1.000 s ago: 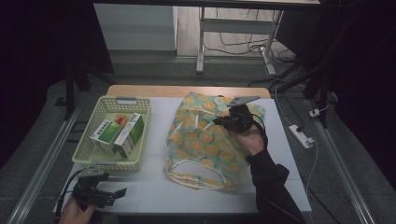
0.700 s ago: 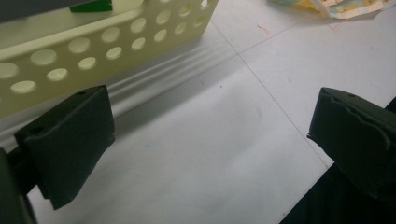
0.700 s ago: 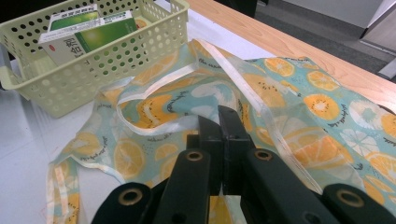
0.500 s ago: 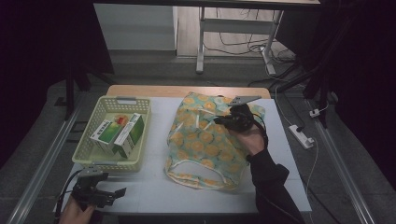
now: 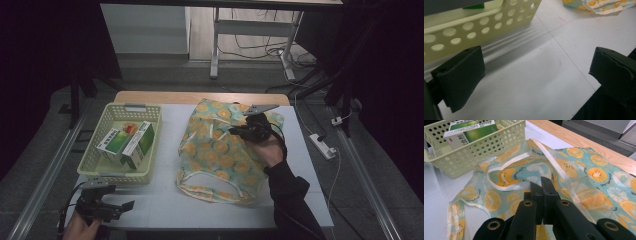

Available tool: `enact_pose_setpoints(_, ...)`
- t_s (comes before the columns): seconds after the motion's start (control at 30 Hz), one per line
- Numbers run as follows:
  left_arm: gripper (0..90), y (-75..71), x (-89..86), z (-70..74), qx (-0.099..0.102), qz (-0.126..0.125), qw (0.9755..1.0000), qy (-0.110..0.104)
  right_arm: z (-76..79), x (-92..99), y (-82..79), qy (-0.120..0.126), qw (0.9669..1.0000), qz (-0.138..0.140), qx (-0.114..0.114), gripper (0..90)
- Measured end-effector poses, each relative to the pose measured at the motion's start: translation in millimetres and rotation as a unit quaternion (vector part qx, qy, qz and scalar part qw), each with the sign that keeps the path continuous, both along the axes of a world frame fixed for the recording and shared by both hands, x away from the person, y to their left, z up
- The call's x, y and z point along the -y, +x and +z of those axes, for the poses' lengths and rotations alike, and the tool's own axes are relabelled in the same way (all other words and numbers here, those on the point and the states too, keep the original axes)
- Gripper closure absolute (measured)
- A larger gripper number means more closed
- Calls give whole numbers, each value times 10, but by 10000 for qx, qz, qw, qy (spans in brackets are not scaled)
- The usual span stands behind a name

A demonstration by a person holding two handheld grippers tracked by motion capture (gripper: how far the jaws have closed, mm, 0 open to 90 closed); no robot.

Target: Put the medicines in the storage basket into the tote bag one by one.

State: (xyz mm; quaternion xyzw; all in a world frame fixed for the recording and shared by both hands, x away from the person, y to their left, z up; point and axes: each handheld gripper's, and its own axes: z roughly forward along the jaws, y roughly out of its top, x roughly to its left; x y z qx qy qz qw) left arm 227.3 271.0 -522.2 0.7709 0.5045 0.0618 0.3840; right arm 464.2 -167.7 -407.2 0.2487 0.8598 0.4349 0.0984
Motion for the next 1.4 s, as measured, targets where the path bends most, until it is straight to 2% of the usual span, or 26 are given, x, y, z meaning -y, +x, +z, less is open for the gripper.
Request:
enact_pose_setpoints(0.3, 0, -7, -47, 73, 107, -51, 9998, -168, -29, 9, 1, -18, 10000, 6, -40, 899)
enact_pose_setpoints(0.4, 0, -12, -67, 110, 144, -88, 9998, -123, -29, 14, 3, -21, 10000, 3, -41, 899)
enact_pose_setpoints(0.5, 0, -22, -95, 148, 263, -47, 9995, -153, -29, 20, 4, -26, 10000, 3, -38, 899)
enact_pose_setpoints(0.7, 0, -30, -121, 246, 404, 21, 9991, -81, -38, 12, 3, -59, 10000, 20, -59, 899)
enact_pose_setpoints(0.8, 0, -38, -120, 319, 570, 38, 9983, -76, -36, 11, 0, -49, 10000, 27, -60, 899)
enact_pose_setpoints(0.97, 0, -3, -146, 402, 704, 170, 9973, -74, -28, 15, -5, -50, 10000, 30, -62, 899)
enact_pose_setpoints(1.03, 0, 17, -180, 426, 716, 250, 9970, -132, -28, 15, -5, -49, 10000, 42, -52, 899)
enact_pose_setpoints(1.13, 0, 49, -241, 456, 746, 326, 9961, -346, -33, 11, -6, -43, 9999, 56, -75, 898)
enact_pose_setpoints(1.3, 0, 137, -309, 466, 747, 437, 9960, -235, -32, 7, -7, -66, 9999, 65, -76, 899)
enact_pose_setpoints(1.4, 0, 204, -340, 474, 689, 520, 9963, 11, -30, 11, -5, -55, 9999, 63, -76, 898)
